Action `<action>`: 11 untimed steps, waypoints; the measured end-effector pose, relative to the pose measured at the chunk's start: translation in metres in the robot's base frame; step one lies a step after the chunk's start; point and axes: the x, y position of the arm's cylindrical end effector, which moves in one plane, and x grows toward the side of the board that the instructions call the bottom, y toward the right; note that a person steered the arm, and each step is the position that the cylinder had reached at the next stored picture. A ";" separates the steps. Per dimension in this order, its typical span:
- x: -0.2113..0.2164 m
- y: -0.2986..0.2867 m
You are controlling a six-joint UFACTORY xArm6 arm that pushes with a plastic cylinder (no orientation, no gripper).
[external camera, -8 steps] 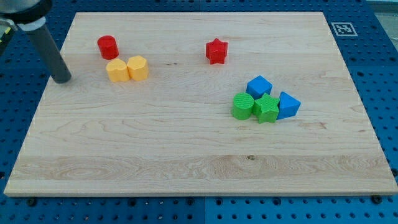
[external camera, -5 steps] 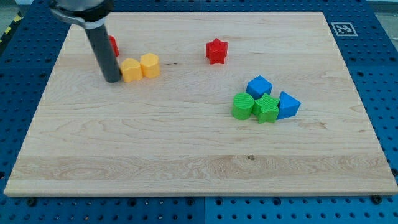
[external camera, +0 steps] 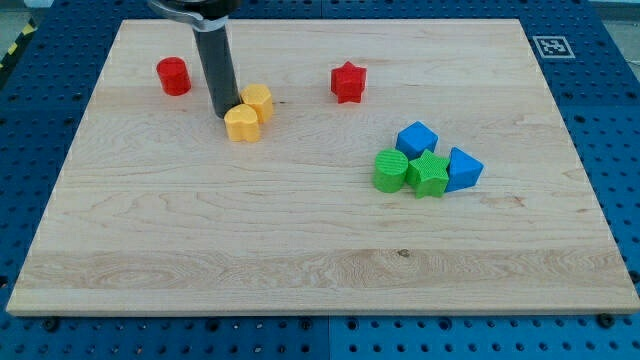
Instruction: Move the red circle to the left of the yellow hexagon
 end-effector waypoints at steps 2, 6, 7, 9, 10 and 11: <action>-0.024 -0.116; -0.077 -0.086; -0.104 -0.084; -0.111 -0.049; -0.087 -0.049; -0.065 -0.047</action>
